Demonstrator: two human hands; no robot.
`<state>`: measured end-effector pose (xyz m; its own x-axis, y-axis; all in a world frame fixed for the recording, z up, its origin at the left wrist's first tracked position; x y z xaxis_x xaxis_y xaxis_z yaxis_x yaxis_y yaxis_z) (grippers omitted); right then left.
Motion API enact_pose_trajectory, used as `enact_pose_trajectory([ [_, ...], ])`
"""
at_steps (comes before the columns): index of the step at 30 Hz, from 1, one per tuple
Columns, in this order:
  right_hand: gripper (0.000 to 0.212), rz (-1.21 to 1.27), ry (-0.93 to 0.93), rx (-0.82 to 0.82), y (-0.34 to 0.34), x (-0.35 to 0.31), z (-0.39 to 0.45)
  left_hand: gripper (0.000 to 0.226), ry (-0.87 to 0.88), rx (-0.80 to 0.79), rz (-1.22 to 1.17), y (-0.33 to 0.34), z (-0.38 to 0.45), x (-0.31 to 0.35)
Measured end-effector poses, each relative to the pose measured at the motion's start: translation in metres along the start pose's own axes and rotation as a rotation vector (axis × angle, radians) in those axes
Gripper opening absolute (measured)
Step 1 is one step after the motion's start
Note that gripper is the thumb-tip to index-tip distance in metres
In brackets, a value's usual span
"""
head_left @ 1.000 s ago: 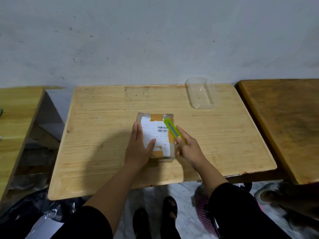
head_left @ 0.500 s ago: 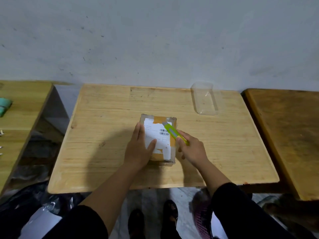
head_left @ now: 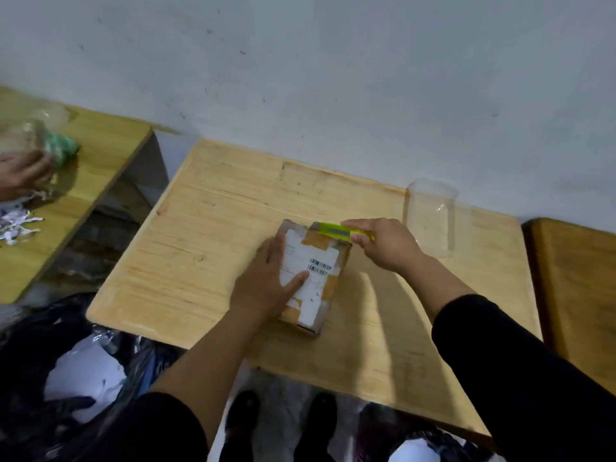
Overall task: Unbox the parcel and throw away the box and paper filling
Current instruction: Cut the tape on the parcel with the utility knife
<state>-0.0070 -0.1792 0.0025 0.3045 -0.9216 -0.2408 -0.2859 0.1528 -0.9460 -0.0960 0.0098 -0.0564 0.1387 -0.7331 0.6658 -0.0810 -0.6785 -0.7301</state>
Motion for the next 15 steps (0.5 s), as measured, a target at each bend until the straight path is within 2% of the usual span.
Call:
enact_pose_trajectory([
  [6,0.033,-0.069,-0.115,-0.055,-0.005,0.008,0.012,0.092,0.035,0.028,0.028,0.000,-0.003,0.007],
  [15,0.032,0.015,-0.151,-0.092,-0.001,0.023,0.024,0.083,-0.075,0.007,0.063,0.005,-0.002,0.009],
])
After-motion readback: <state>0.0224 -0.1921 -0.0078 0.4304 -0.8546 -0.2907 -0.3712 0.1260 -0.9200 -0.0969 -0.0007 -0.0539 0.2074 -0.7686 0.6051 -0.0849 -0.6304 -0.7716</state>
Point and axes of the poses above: each hand's wrist, its own z-axis towards the middle knuckle, its own y-axis out of the palm, x = y × z, the point moved 7 cm from there along z, towards the middle knuckle, and after that the axes turned 10 degrees about -z, right-handed, at the moved point
